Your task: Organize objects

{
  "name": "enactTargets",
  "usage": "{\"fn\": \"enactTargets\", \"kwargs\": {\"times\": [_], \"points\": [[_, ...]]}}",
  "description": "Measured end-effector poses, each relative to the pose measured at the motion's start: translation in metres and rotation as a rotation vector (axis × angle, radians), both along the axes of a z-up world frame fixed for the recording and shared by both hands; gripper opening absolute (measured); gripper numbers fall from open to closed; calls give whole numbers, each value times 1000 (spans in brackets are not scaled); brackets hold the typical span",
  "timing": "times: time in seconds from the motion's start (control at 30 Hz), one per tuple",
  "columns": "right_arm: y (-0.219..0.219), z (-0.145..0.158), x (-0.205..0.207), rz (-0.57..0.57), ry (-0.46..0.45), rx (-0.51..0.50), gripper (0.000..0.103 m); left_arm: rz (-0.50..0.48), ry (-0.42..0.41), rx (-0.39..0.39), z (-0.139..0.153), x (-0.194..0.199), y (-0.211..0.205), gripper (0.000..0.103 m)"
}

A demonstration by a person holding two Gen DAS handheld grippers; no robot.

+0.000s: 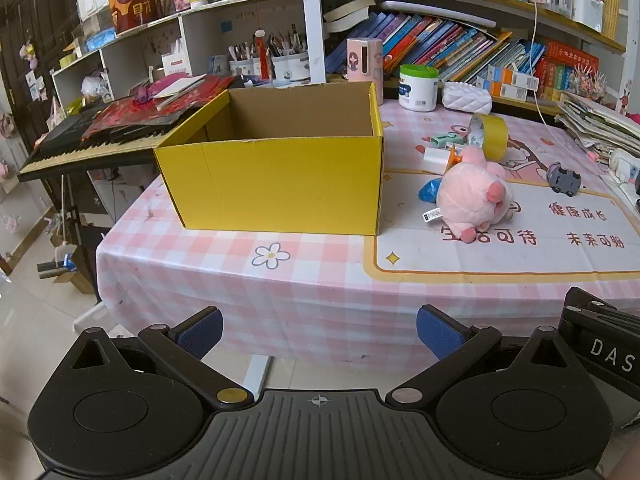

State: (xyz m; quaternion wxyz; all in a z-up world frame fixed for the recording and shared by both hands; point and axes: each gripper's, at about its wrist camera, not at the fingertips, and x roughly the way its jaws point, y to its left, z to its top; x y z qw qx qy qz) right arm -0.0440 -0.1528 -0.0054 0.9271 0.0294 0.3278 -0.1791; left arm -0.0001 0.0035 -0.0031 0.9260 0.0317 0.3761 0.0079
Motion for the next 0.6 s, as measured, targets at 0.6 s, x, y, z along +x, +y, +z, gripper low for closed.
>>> {"fn": "enactTargets", "kwargs": {"times": [0.6], "points": [[-6, 1, -4, -9, 0, 12, 103, -10, -2, 8, 1, -6, -4, 103]]}}
